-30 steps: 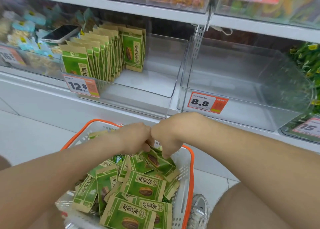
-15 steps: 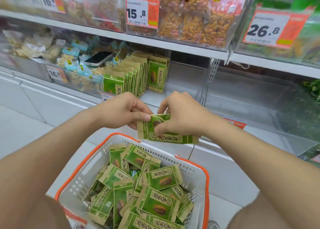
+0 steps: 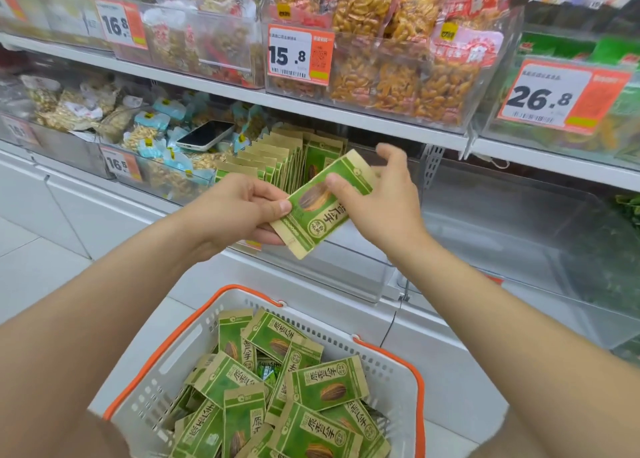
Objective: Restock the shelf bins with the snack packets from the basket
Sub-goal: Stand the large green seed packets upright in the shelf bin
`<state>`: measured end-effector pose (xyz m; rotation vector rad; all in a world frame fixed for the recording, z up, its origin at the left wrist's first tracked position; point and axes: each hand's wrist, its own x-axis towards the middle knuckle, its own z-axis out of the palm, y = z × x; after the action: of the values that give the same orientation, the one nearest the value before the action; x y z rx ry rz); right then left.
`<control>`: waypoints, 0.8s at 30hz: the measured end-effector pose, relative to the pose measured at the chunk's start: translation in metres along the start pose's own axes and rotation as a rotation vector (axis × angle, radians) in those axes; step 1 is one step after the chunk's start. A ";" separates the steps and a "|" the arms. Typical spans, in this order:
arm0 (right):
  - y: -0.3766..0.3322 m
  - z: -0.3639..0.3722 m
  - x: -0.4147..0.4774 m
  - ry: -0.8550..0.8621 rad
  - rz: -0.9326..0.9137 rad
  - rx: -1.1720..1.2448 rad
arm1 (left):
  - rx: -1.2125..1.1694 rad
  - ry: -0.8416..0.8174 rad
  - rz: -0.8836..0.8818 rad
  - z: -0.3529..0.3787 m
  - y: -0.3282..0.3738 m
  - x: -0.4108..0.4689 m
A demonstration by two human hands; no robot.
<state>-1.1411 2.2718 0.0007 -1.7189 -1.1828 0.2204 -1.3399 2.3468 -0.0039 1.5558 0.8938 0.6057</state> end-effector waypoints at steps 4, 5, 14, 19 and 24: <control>0.012 0.012 0.017 0.021 0.350 0.344 | -0.082 -0.019 -0.043 0.013 -0.002 0.008; 0.015 0.015 0.023 0.035 0.394 0.384 | -0.127 -0.023 -0.045 0.016 -0.002 0.010; 0.024 0.043 0.051 -0.026 0.563 0.466 | 0.026 0.005 0.085 0.021 0.008 0.019; 0.016 0.046 0.061 -0.058 0.617 0.644 | 0.137 0.079 0.061 0.012 0.007 0.032; 0.015 0.056 0.076 -0.033 0.633 0.731 | 0.188 0.116 0.148 0.012 0.000 0.046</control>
<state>-1.1281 2.3654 -0.0114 -1.3626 -0.4357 0.9411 -1.3041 2.3771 -0.0105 1.7824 0.9501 0.7411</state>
